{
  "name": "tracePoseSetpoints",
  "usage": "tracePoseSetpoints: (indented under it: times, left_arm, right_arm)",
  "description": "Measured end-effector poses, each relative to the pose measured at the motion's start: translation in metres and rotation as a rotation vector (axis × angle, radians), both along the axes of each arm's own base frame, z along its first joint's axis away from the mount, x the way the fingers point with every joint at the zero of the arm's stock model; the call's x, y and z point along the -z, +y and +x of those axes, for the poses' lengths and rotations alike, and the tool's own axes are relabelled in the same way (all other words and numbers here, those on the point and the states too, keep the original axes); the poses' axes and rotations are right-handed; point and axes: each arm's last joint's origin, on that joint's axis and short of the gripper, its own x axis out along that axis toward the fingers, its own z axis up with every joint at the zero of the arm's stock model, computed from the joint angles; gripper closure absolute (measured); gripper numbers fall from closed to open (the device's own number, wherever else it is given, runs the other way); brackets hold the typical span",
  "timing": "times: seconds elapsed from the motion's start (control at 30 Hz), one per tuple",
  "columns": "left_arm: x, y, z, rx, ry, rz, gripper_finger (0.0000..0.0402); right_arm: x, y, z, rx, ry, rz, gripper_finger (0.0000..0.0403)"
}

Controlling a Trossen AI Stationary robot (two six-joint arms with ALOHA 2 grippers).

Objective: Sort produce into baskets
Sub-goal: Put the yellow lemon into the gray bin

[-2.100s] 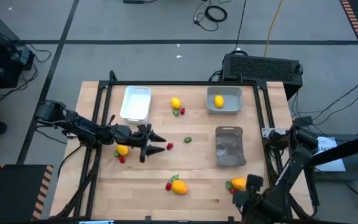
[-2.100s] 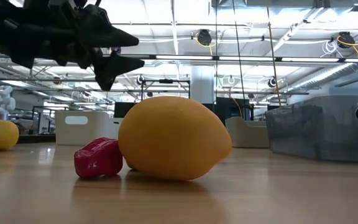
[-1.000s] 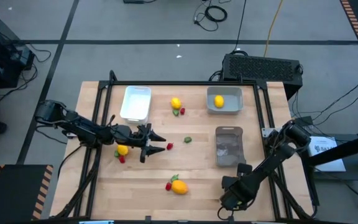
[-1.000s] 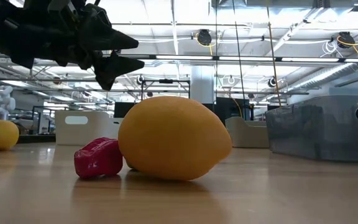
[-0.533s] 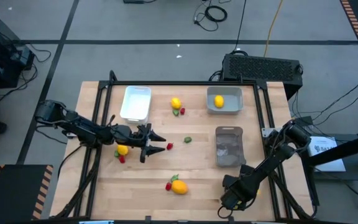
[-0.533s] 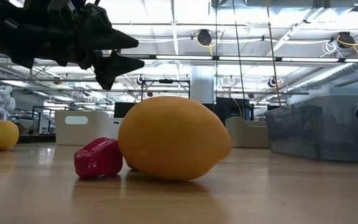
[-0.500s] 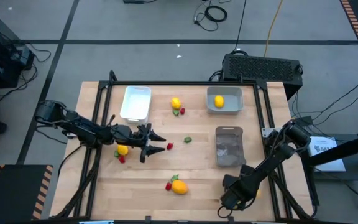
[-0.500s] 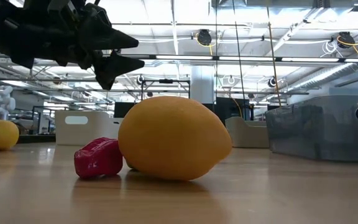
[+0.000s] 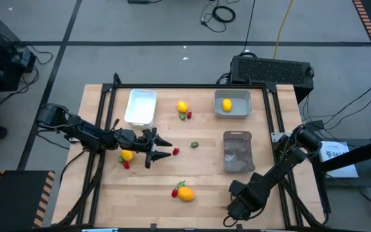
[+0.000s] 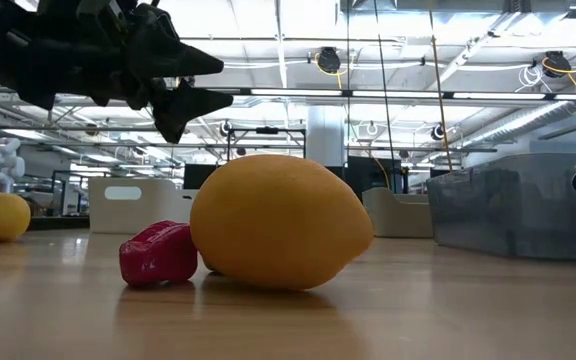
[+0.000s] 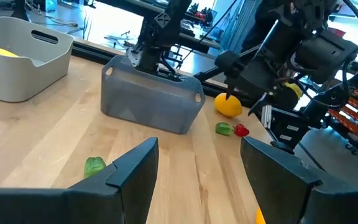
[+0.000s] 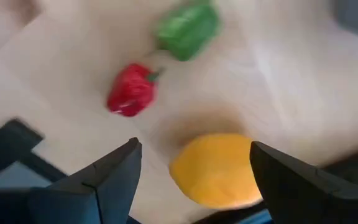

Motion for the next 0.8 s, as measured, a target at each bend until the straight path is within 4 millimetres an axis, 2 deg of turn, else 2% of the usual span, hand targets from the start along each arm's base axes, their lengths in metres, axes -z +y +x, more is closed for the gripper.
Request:
tracePoseSetpoints:
  times: [0.17, 0.23, 0.3, 0.53, 0.8]
  left_arm:
    - [0.000, 0.000, 0.000, 0.000, 0.000, -0.001, 0.0166]
    - [0.000, 0.000, 0.000, 0.000, 0.001, -0.001, 0.0166]
    - [0.000, 0.000, 0.000, 0.000, -0.001, -0.001, 0.0166]
    - [-0.003, -0.001, 0.000, 0.010, -0.022, -0.030, 0.0166]
    - [-0.003, -0.001, 0.000, 0.010, -0.021, -0.030, 0.0166]
  right_arm:
    - [-0.004, 0.003, -0.002, 0.276, 0.127, 0.016, 0.0115]
    - [-0.004, 0.006, -0.002, 0.301, 0.146, 0.053, 0.0115]
    - [-0.004, 0.011, -0.001, 0.241, 0.125, 0.106, 0.0115]
    - [-0.004, 0.021, -0.007, -0.131, 0.059, 0.251, 0.0115]
    - [-0.004, 0.021, -0.012, -0.271, 0.070, 0.264, 0.0115]
